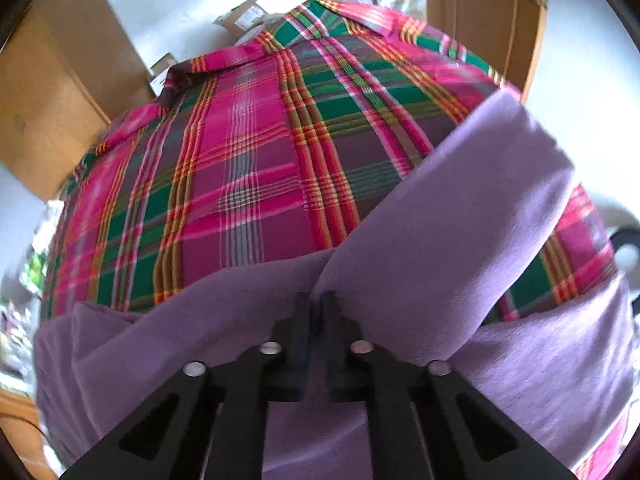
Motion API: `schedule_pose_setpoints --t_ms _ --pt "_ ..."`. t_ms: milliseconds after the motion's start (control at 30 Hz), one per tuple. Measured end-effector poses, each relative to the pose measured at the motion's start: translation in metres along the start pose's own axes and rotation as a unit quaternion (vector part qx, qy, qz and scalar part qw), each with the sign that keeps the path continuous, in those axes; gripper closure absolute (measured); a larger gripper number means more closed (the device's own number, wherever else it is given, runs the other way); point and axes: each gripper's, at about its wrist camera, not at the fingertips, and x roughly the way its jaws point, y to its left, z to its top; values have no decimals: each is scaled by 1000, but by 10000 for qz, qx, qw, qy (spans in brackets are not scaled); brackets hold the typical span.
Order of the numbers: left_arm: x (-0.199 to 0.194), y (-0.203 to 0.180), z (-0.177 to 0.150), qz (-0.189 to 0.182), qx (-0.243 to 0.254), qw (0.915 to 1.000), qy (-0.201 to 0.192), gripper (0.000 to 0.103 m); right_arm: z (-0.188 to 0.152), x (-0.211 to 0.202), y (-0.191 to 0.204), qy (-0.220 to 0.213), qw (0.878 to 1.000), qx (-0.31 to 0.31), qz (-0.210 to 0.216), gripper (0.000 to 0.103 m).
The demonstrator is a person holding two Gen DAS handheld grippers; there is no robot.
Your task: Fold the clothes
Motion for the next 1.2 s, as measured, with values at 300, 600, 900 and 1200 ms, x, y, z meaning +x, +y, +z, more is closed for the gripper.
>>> schedule_pose_setpoints --t_ms 300,600,900,1200 --pt "4 2 -3 21 -85 10000 31 88 -30 -36 -28 -615 9975 242 262 101" --pt "6 3 0 51 -208 9998 12 89 -61 -70 -64 -1110 9877 877 668 101" --pt "9 -2 0 181 -237 9995 41 89 -83 -64 -87 -979 9853 1101 868 101" --pt "12 -4 0 233 -259 9994 68 89 -73 -52 -91 -774 9842 1128 1120 87"
